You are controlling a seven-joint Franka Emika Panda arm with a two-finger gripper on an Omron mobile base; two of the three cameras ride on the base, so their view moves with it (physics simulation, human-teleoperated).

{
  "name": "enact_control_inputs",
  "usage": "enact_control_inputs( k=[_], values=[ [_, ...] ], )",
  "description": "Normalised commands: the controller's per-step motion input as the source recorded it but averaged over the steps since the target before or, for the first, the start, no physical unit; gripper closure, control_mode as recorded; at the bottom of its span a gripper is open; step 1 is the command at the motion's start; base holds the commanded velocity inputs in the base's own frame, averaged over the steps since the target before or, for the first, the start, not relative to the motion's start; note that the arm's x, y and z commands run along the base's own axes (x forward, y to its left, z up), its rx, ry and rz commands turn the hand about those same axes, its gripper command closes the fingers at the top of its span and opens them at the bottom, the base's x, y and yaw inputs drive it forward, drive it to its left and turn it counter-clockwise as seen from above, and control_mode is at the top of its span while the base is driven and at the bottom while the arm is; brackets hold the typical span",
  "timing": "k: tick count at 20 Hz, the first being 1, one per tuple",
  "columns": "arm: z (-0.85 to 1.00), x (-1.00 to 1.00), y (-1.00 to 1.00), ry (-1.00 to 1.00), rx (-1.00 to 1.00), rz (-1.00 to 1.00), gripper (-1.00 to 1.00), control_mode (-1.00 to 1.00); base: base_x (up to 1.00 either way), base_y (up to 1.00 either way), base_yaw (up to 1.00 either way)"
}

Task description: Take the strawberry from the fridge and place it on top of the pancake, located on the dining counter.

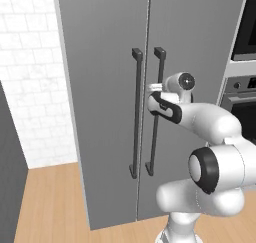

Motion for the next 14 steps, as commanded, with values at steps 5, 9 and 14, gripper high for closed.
enact_control_inputs(
  k=[5,9,14],
  values=[
    [0.00,0.21,0.01,0.00,0.00,0.00,1.00,-1.00,0.00,0.00,0.00],
    [0.00,-0.22,-0.03,0.03,0.00,0.00,1.00,-1.00,0.00,0.00,0.00],
    [0.00,-0.78,-0.10,0.00,0.00,0.00,1.00,-1.00,0.00,0.00,0.00]
  ],
)
